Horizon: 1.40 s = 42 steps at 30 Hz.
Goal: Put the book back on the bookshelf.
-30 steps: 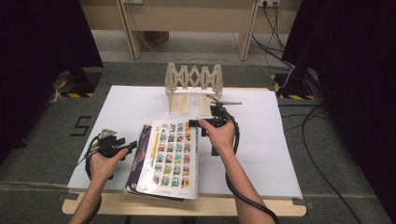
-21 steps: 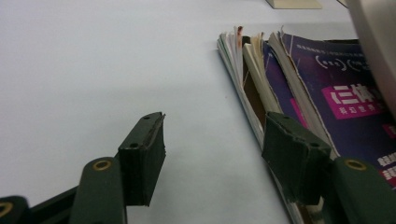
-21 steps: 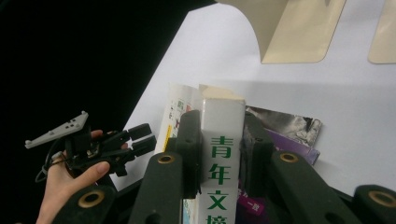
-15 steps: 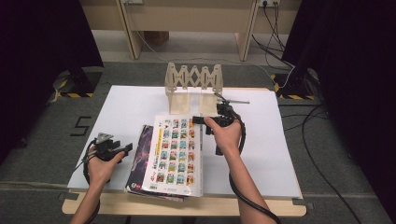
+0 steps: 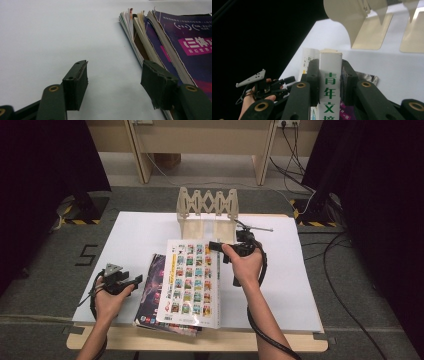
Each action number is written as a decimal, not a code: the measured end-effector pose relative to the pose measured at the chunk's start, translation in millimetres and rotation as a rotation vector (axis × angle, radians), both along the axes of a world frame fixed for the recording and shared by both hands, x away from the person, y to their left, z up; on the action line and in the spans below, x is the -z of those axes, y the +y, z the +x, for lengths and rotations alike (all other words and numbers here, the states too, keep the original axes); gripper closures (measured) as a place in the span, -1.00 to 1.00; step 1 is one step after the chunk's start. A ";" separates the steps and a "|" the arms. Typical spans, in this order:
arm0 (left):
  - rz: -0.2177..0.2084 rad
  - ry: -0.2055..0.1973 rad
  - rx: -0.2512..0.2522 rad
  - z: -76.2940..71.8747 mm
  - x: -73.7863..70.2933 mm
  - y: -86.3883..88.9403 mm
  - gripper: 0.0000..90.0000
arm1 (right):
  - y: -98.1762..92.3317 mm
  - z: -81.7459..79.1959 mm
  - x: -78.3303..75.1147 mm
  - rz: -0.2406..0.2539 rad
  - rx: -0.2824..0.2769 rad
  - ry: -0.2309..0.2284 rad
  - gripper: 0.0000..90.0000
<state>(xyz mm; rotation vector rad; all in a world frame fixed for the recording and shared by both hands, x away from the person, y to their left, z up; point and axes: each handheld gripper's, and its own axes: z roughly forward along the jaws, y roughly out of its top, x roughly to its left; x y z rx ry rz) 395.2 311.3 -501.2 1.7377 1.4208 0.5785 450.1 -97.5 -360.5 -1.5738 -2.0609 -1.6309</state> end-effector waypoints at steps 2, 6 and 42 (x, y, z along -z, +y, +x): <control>0.002 -0.004 0.003 0.1 0.3 -0.6 -0.17 | -2.3 -2.4 -2.9 0.004 0.013 -0.021 0.65; 0.011 -0.007 0.010 -0.6 0.0 -1.4 -0.17 | -7.0 -7.7 -8.4 0.002 0.043 -0.071 0.65; 0.025 -0.005 0.026 -0.6 0.0 -3.4 -0.17 | -35.0 -19.4 -43.4 0.012 0.218 -0.281 0.65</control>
